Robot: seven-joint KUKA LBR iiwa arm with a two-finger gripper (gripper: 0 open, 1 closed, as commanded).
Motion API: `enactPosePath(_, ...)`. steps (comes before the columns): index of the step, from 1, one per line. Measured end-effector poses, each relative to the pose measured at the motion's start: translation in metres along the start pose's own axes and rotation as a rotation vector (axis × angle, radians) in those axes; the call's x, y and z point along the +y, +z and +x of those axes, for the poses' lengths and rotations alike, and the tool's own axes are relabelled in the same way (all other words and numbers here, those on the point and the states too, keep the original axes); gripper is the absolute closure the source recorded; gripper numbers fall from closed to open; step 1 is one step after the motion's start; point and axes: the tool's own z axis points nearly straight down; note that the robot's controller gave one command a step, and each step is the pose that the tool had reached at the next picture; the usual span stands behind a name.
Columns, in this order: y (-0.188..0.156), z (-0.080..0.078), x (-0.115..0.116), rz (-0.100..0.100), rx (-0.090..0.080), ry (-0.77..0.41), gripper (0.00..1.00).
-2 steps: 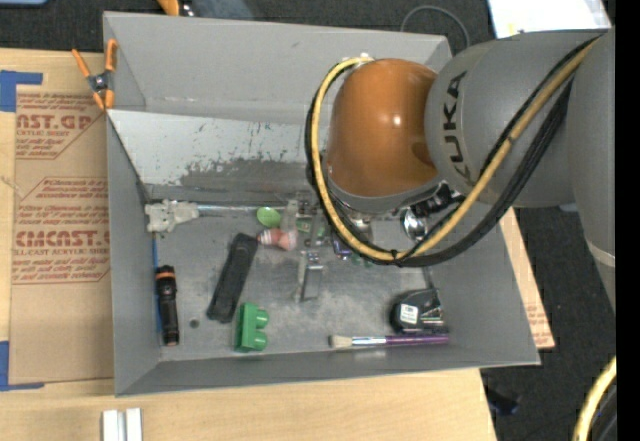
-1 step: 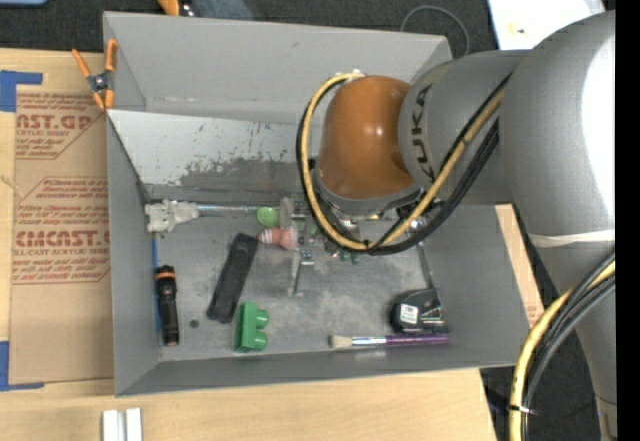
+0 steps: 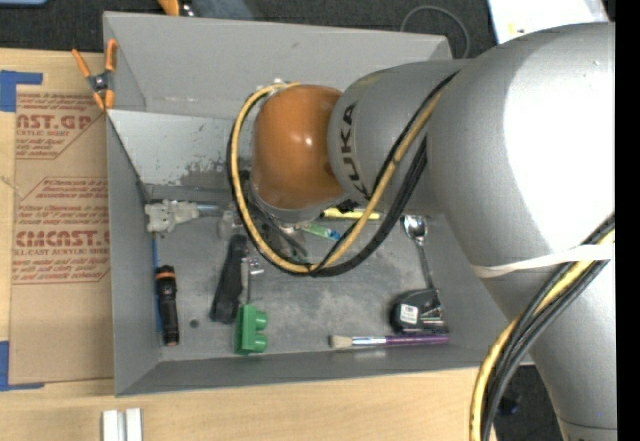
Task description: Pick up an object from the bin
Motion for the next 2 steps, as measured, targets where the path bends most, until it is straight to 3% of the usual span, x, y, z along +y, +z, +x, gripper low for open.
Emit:
enactPosePath(1, 0.005, 0.012, -0.036, 0.0, 0.003, 0.177, 0.0)
enactPosePath(2, 0.006, 0.011, -0.021, 0.0, 0.0, 0.059, 0.0)
